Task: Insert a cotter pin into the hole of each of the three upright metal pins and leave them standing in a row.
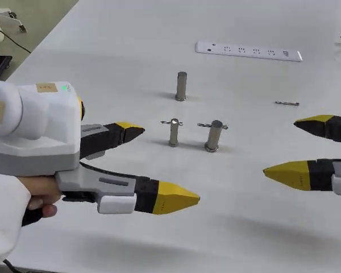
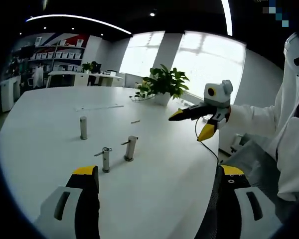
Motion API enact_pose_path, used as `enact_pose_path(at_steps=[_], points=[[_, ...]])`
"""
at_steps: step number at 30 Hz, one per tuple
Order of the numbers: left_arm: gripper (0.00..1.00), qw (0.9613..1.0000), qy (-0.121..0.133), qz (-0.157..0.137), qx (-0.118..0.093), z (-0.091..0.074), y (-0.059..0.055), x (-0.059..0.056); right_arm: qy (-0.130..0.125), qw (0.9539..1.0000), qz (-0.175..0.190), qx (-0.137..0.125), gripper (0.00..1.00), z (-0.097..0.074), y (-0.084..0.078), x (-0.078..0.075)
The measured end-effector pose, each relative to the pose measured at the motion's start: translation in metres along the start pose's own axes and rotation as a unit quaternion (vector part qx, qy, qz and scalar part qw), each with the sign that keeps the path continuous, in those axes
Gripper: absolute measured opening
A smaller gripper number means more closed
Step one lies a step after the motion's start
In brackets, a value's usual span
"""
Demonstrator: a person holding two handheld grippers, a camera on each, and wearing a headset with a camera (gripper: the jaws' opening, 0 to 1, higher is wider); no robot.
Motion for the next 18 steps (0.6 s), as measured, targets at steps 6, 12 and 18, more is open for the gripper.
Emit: enact_pose_path(at_steps=[6, 12, 18], points=[[0.99, 1.0000, 0.006, -0.003, -0.005, -0.003, 0.001, -0.002, -0.004, 0.9990, 0.040, -0.020, 0.77, -0.008, -0.006, 0.004], [0.99, 0.9999, 0.011, -0.003, 0.001, -0.005, -0.003, -0.004, -0.009, 0.9973, 0.067, -0.028, 0.83, -0.016, -0.013, 0.007], [0.99, 0.9999, 0.014, -0.005, -0.003, -0.006, -0.001, -0.003, -0.016, 0.9967, 0.076, -0.021, 0.93, -0.017, -0.018, 0.008]])
Point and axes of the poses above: the centre of the closed fingertips' face, and the gripper's own axes: z roughly forward along the fingers, x roughly to its left, y roughly out of its top, the point moved 4 cm from there along -z, roughly backward along the fingers, and after that the axes turned 10 degrees about x, right-handed, at the moved point
